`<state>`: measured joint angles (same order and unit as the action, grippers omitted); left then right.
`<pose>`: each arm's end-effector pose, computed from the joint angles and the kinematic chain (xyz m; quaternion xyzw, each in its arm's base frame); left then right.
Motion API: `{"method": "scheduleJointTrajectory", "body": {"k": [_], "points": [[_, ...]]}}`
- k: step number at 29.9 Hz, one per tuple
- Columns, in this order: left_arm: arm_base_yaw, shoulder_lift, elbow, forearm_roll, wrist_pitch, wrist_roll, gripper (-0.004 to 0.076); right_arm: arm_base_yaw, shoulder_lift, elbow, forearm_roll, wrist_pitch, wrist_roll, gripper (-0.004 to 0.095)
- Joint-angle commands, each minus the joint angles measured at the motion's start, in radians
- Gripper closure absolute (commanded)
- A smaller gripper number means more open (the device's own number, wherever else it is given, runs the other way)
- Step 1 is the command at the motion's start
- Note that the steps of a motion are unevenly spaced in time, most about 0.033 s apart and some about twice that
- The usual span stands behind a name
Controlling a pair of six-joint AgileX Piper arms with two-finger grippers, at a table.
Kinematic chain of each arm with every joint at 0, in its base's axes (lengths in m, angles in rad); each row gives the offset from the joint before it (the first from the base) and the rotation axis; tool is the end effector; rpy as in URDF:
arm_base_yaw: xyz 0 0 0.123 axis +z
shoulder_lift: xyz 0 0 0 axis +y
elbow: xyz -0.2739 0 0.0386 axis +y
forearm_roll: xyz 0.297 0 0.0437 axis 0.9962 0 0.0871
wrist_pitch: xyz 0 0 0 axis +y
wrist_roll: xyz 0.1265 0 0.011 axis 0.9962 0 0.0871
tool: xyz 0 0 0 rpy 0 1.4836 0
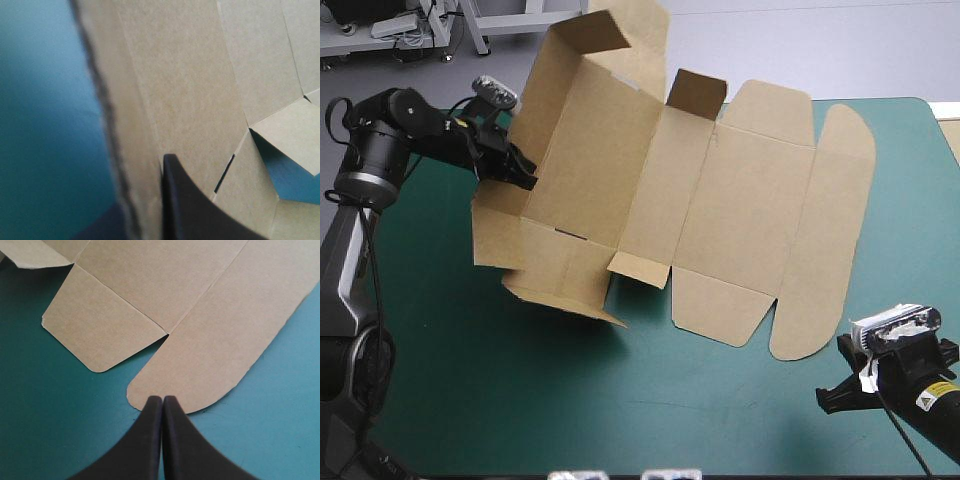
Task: Fold the box
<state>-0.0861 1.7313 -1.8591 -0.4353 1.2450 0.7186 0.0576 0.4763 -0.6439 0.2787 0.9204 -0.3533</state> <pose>0.4278 -0.0879 0.3705 0.3575 0.8705 -0.1238 0.3149 0.1568 0.0369 0.3008 -0.1550 0.8774 0.0709 0.4484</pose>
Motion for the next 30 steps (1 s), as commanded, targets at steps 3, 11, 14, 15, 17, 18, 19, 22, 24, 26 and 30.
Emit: {"method": "scheduleJointTrajectory", "body": {"k": [3,11,14,15,17,18,19,22,24,26,30], "points": [[-0.149,-0.04,-0.168,0.131,0.044,0.034,0.0731,0.001,0.007,-0.025,0.031,-0.068,0.018,0.0921],[-0.397,-0.023,-0.168,0.557,-0.037,-0.005,0.0733,0.001,0.007,-0.039,0.031,-0.151,0.1,0.0921],[-0.443,-0.017,-0.164,0.542,-0.111,-0.031,0.0733,0.001,0.007,-0.039,0.031,-0.173,0.119,0.0921],[-0.453,-0.017,-0.155,0.54,-0.131,-0.031,0.0733,0.001,0.007,-0.039,0.031,-0.178,0.126,0.0921],[-0.474,-0.017,-0.128,0.563,-0.175,-0.023,0.0733,0.001,0.007,-0.041,0.026,-0.186,0.14,0.0921],[-0.478,-0.017,-0.117,0.563,-0.18,-0.012,0.0733,0.001,0.007,-0.046,0.015,-0.188,0.148,0.0921],[-0.483,-0.017,-0.105,0.561,-0.184,-0.004,0.0733,0.001,0.007,-0.054,0.003,-0.188,0.159,0.0921],[-0.492,-0.022,-0.047,0.555,-0.193,0.035,0.0733,0.001,0.016,-0.107,-0.052,-0.186,0.217,0.0921],[-0.503,-0.035,0.0,0.557,-0.214,0.049,0.0733,0.001,0.034,-0.151,-0.09,-0.186,0.252,0.0921],[-0.512,-0.063,0.065,0.567,-0.269,0.055,0.0733,0.001,0.06,-0.201,-0.115,-0.184,0.261,0.0921],[-0.546,-0.15,0.202,0.622,-0.419,0.055,0.0733,0.001,0.144,-0.287,-0.124,-0.179,0.26,0.0921]]}}
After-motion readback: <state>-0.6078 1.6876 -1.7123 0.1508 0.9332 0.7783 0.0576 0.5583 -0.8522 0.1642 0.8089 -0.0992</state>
